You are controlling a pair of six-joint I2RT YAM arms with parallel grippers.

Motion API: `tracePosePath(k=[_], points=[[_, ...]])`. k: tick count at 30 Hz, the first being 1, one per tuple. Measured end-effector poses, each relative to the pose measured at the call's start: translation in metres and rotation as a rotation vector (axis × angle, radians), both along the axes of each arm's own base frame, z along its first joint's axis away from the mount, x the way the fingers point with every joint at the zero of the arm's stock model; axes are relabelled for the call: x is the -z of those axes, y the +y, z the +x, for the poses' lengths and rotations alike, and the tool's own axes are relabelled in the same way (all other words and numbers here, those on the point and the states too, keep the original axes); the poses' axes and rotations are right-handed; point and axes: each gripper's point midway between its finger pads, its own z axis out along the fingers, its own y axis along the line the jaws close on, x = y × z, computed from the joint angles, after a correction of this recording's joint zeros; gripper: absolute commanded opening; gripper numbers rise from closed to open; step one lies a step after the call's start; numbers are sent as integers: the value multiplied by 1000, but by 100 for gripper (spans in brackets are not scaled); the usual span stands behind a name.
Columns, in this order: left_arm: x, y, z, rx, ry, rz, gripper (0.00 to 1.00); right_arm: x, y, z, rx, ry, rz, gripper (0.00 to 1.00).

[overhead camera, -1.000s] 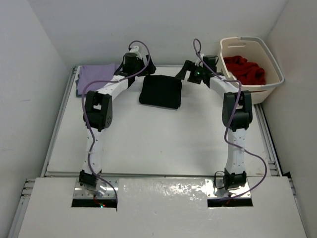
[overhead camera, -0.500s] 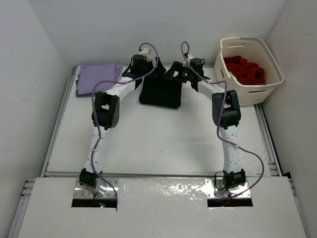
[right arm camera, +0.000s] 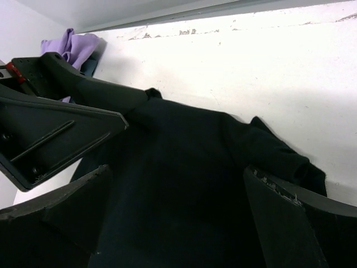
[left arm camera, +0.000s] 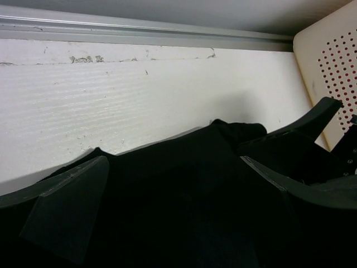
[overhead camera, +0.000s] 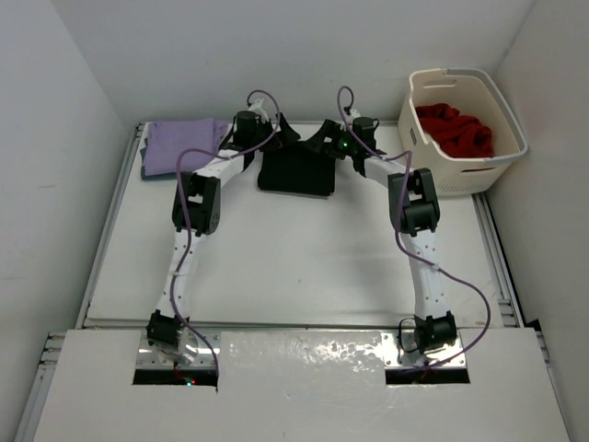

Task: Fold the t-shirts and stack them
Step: Smooth out wrinkles on the folded tshirt

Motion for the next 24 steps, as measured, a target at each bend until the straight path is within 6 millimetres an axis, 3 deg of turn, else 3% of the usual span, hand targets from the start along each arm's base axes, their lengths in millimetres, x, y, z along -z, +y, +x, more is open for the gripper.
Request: tracePosePath(k=[6,8,10,13,15,18,20,22,24], points=[[-4,1,-2,6,-2,18,100,-3,-2,-3,-19,-5,-25,99],[-9,5,-4,-5,6,48,100,-8,-8,-12,-24,8,-58,99],[-19,13,-7,-30,7,102,100,-19,-17,-35,-27,23,-91,99],[-51,24,-18,-69,-10,166,100,-50,-31,-73,-24,-1,-125,99],[-84,28,-30,-83,-47,178,100,-73,-38,-93,-19,-34,-134,99],[-127,26,-55,-75,-104,165,100,-107,-36,-105,-35,-120,-113,99],[-143,17,-73,-46,-136,136,100,-116,-26,-109,-67,-158,-92,99],[-141,6,-91,-6,-140,108,100,-111,-13,-115,-107,-158,-72,99],[-119,-6,-108,38,-106,83,100,-98,4,-122,-152,-137,-53,99]])
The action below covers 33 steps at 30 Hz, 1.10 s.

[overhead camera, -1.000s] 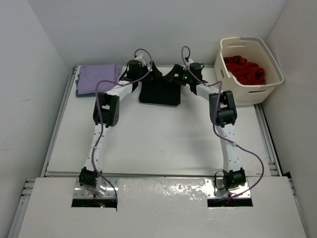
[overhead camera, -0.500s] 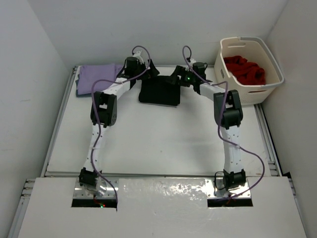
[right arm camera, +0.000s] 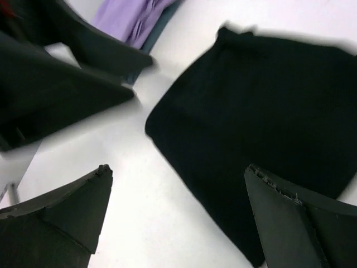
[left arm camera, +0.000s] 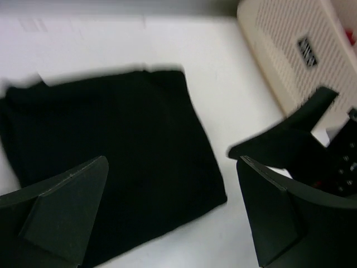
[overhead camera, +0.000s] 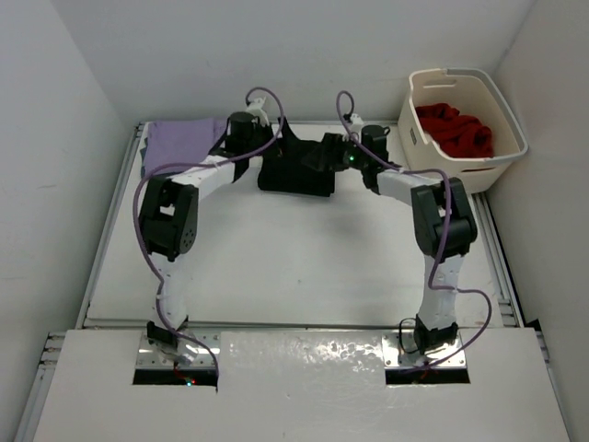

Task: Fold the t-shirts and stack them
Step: Smooth out wrinkles on the folded tshirt, then put the neatly folded tshirt into the corner of the board with the left arm

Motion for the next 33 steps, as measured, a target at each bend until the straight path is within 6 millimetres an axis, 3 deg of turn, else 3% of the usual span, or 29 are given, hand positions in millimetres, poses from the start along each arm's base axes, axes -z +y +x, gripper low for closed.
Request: tracePosePath(k=[4,8,18,21,24,29,33], points=[[71,-15,-23,57,156,-6,100,48,24,-10,-51,96,14,99],[130,-13,-29,54,268,16,100,105,23,-15,-40,207,14,99],[128,2,-39,27,265,31,100,99,12,-27,-30,184,-3,99],[117,11,-43,10,269,59,100,90,6,-38,-28,197,-33,99],[94,23,-41,-14,229,94,100,69,-2,-50,-27,172,-54,99],[61,35,-22,-31,161,135,100,25,-10,-61,-25,69,-58,99],[69,40,-2,-41,161,154,100,27,-15,-71,-20,60,-55,99]])
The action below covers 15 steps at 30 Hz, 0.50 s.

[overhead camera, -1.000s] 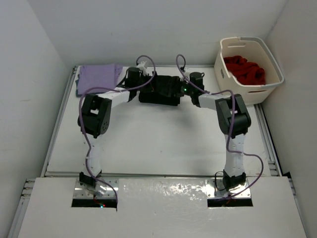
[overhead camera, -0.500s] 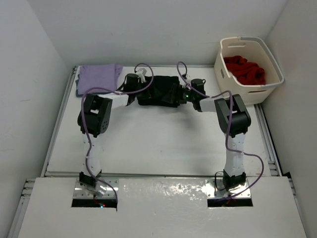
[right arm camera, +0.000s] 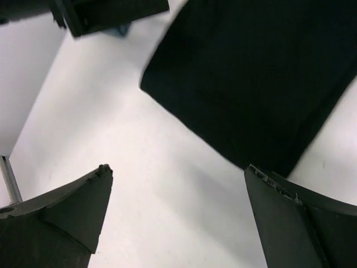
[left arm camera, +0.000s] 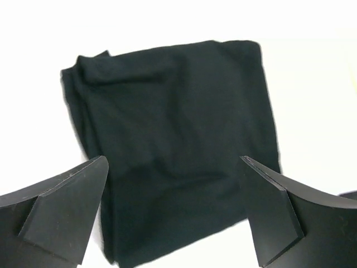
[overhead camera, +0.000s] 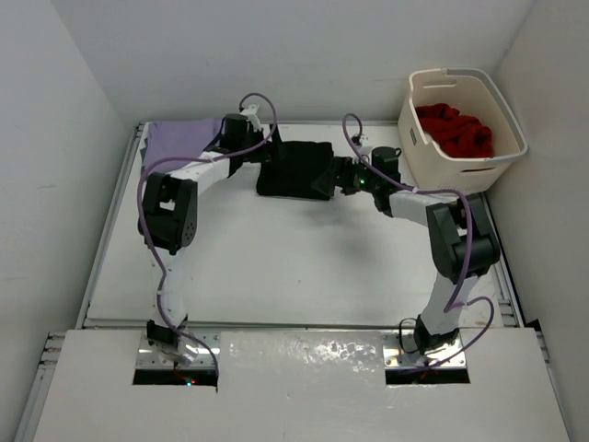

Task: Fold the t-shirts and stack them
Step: Put the neatly folded tshirt into the corner of the board with the left arm

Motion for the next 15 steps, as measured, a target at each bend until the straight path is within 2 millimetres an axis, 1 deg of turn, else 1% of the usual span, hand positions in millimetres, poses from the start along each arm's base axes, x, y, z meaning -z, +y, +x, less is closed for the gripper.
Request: tracePosePath(k=[1,3,6,7,9,11,12,13,15], points=[[9,2,2,-7,12,8,98,7,-2,-5,2,17,-4,99],[33,9,2,-23,62,30,91,23,-7,-14,9,59,-13,99],[70,18,0,-46,141,62,91,36,-12,-24,16,96,-18,99],[75,20,4,-51,139,66,91,38,-13,-26,19,99,-17,99],[71,23,12,-71,132,74,91,41,-15,-30,20,103,-16,99],[74,24,18,-84,135,78,87,41,-16,-35,20,102,-15,99],[76,24,20,-85,134,79,84,40,-16,-36,20,98,-14,99],[76,23,23,-88,131,80,79,38,-16,-37,21,94,-12,99],[78,20,25,-85,129,84,73,34,-16,-37,23,78,-5,99]])
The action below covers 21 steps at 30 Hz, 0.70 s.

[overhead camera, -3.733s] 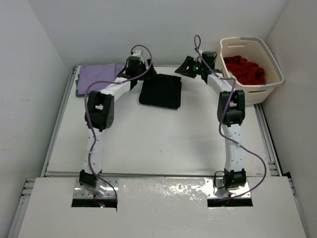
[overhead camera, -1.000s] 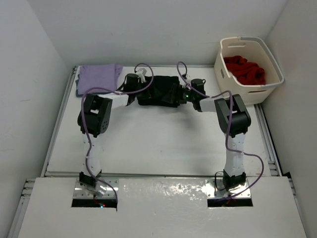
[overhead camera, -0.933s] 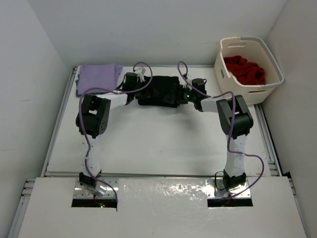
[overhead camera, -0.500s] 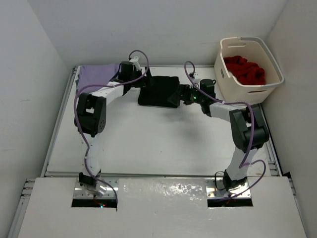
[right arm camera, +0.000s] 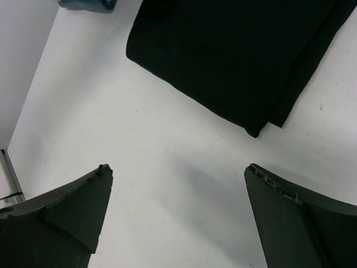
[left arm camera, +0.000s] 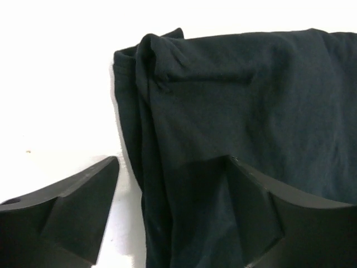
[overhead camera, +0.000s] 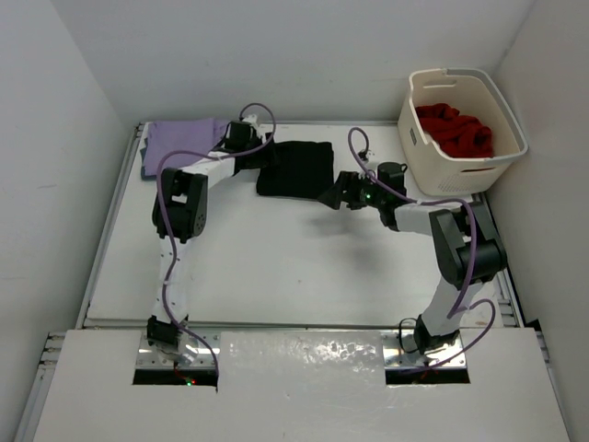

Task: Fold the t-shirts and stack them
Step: Put the neatly folded tshirt into the corner of the board with the left arm

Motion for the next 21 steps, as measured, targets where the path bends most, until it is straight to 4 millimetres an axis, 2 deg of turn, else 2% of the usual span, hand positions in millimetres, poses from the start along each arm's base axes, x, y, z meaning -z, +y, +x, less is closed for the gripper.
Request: tracePosePath(k=[2,3,5,7,9,11,17,21], points=[[1,-2,2,1,-3,10,63,-3,-2,0,6,-13,6,99],[2,-2,2,-3,-4,18,51,-3,-2,-1,7,-16,9,99],[6,-4,0,-5,5,33,41,-1,-5,-3,14,-13,11,99],[8,-7,-2,-5,8,48,36,1,-8,-4,22,-6,12,99],[10,-9,-4,-10,11,64,20,2,-10,-5,30,-1,15,99],[10,-10,-5,-11,9,84,0,2,-13,-5,39,-3,19,99],[7,-8,-3,-5,-19,189,0,1,-31,-14,106,-17,68,99],[1,7,-5,-5,-37,324,0,-2,-45,-12,152,-31,79,99]])
